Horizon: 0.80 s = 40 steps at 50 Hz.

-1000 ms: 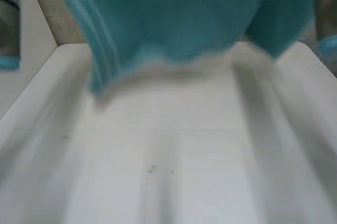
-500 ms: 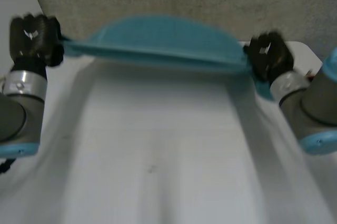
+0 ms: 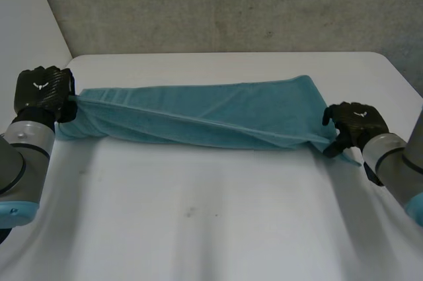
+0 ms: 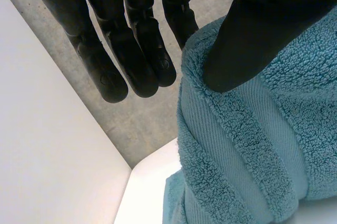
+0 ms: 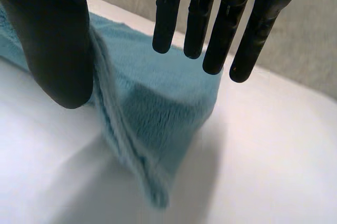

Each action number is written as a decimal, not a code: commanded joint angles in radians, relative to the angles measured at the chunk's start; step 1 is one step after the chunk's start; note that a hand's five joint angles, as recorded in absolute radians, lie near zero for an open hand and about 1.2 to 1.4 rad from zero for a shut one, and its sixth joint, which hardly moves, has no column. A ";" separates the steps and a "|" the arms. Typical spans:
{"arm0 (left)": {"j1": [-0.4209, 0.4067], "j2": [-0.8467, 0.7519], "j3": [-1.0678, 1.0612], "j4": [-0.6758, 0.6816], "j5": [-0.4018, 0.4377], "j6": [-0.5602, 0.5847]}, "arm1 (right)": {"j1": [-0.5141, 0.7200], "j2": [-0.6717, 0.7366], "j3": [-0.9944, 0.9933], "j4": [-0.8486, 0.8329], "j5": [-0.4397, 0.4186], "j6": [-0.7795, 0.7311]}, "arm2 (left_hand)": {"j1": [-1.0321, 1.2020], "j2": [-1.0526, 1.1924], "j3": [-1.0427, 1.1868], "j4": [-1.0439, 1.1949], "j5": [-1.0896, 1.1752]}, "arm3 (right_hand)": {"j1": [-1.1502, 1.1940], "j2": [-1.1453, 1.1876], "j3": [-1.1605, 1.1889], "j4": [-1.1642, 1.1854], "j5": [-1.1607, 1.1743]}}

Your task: Fold the laundry

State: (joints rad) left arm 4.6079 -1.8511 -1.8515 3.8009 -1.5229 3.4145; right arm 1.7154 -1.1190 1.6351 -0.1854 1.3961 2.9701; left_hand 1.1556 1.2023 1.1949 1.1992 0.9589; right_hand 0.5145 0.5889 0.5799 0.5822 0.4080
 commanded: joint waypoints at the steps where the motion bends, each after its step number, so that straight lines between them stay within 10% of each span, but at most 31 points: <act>1: 0.002 0.000 -0.012 0.000 0.001 0.000 | -0.069 0.007 0.002 0.104 -0.075 0.010 | 0.241 0.194 0.201 0.197 0.263 | 0.137 0.063 0.072 0.069 0.069; 9: 0.002 0.000 -0.015 -0.006 0.000 0.002 | -0.115 0.008 0.025 0.103 -0.147 0.006 | 0.241 0.194 0.201 0.197 0.263 | 0.880 0.805 0.814 0.812 0.812; 21: 0.006 0.058 -0.014 -0.221 0.000 0.005 | -0.125 -0.147 0.045 0.146 -0.157 -0.092 | 0.241 0.194 0.201 0.197 0.263 | 0.882 0.807 0.816 0.814 0.814; 31: 0.097 0.311 -0.035 -0.653 0.003 0.150 | -0.123 -0.475 0.055 0.435 -0.132 -0.515 | 0.241 0.194 0.201 0.197 0.263 | 0.882 0.807 0.816 0.814 0.814; 40: 0.103 0.403 -0.077 -0.730 0.003 0.232 | -0.120 -0.507 0.052 0.635 -0.124 -0.689 | 0.241 0.194 0.201 0.197 0.263 | 0.882 0.807 0.816 0.814 0.814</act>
State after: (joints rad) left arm 4.7096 -1.4918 -1.8969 3.1012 -1.5203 3.5883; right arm 1.5932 -1.6294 1.6844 0.3514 1.2709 2.3700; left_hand 1.1556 1.2023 1.1949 1.1993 0.9589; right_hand 0.9812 1.1820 1.1833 1.1921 0.9831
